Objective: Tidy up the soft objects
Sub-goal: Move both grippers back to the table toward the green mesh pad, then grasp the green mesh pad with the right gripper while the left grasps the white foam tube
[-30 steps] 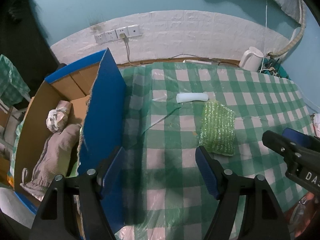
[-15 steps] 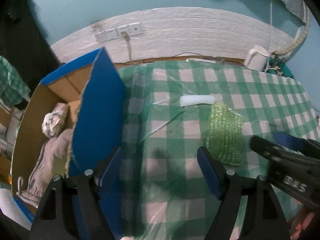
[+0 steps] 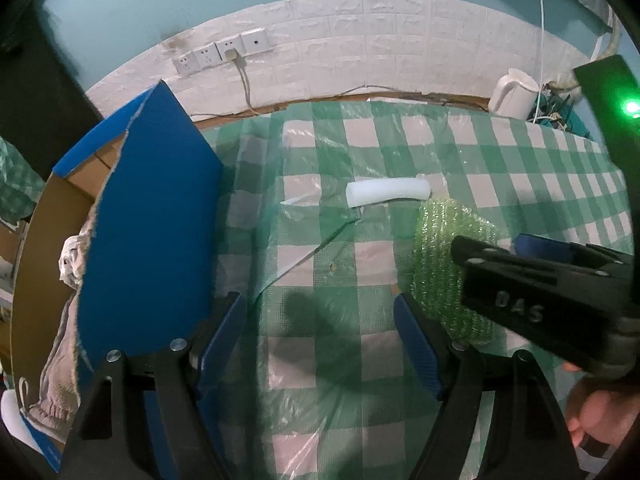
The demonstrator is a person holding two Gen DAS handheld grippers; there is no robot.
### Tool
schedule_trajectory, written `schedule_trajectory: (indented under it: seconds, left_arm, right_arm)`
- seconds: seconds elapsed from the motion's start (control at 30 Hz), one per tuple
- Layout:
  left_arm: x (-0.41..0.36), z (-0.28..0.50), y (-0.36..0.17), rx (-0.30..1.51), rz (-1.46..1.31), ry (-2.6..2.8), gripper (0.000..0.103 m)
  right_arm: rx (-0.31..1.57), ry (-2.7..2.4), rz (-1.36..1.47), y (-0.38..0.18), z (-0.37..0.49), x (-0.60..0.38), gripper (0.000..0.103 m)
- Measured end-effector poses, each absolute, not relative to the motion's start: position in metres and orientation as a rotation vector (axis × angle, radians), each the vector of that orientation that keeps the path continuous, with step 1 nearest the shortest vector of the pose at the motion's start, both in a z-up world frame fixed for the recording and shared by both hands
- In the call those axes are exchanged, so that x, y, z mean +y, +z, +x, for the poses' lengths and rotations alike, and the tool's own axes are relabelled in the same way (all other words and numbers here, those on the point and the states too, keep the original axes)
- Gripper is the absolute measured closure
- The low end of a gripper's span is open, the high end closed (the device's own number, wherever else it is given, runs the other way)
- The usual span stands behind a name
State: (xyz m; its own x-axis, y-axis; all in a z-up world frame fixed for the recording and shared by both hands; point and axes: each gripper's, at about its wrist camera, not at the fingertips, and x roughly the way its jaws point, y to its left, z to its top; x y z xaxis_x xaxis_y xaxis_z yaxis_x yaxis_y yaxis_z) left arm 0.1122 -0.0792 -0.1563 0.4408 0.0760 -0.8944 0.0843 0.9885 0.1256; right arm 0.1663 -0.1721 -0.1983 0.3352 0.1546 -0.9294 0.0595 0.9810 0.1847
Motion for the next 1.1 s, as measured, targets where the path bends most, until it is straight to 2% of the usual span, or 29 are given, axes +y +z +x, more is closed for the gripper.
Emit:
schedule_trajectory:
  seconds: [0.57, 0.87, 1.1]
  left_arm:
    - [-0.093, 0.131, -0.170, 1.145, 0.202, -0.027, 0.025]
    - [-0.092, 0.148, -0.173, 1.144, 0.213, -0.020, 0.025]
    - [-0.094, 0.154, -0.171, 1.128, 0.227, -0.018, 0.025]
  right_arm:
    - [1.270, -0.042, 0.039, -0.216, 0.160, -0.208, 0.038]
    - [1.221, 0.000, 0.210, -0.205, 0.157, -0.227, 0.037]
    - [1.241, 0.000, 0.142, -0.219, 0.162, -0.217, 0.035]
